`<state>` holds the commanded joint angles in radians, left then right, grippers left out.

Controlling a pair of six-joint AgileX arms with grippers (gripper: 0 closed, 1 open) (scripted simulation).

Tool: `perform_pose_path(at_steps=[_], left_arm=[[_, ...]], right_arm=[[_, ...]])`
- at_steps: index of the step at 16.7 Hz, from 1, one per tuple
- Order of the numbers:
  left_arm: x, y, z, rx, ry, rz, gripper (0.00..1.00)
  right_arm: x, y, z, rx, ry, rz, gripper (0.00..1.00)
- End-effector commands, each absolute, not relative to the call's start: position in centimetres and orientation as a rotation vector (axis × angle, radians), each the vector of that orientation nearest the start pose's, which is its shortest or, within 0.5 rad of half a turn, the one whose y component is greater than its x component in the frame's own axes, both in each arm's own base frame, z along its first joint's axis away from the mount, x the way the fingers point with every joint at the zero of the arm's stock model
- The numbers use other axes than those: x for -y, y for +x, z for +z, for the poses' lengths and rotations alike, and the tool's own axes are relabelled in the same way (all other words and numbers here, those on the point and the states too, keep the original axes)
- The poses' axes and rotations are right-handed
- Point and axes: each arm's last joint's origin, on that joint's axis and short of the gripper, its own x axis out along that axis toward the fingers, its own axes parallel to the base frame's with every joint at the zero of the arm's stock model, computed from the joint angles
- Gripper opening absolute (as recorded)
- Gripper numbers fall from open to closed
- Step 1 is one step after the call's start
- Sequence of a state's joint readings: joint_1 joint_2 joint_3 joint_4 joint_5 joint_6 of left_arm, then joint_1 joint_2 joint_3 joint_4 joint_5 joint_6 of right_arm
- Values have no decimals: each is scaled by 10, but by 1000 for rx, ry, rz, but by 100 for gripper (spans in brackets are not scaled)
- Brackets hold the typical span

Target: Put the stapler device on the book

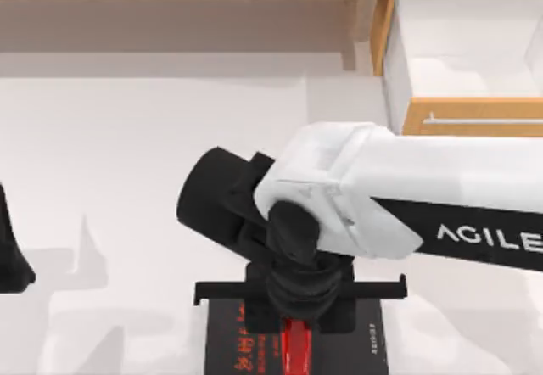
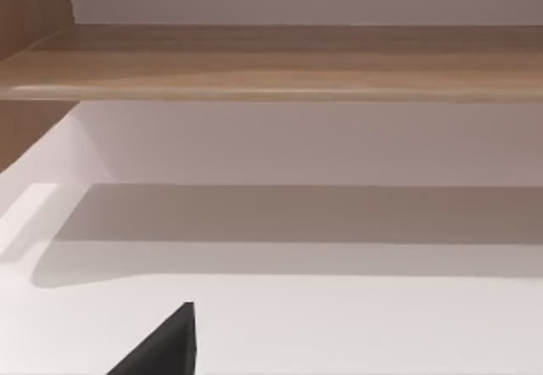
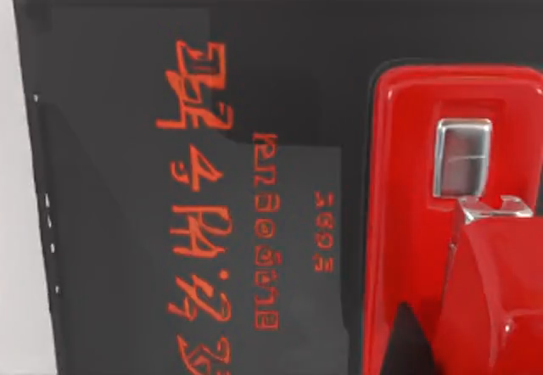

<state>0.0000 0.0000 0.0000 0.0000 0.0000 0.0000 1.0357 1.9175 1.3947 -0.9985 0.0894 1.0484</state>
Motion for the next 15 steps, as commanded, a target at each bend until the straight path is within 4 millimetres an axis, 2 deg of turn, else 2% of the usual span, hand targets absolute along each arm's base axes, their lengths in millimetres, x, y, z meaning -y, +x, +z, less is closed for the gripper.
perform_pose_path(at_steps=[4, 7, 15], left_arm=[[1, 106, 160, 0, 0, 0, 100], [1, 106, 160, 0, 0, 0, 100], [1, 106, 160, 0, 0, 0, 100]], right_arm=[[-312, 185, 160, -1468, 3, -6, 0], [-312, 185, 159, -1468, 3, -6, 0], [-312, 185, 159, -1468, 3, -6, 60]])
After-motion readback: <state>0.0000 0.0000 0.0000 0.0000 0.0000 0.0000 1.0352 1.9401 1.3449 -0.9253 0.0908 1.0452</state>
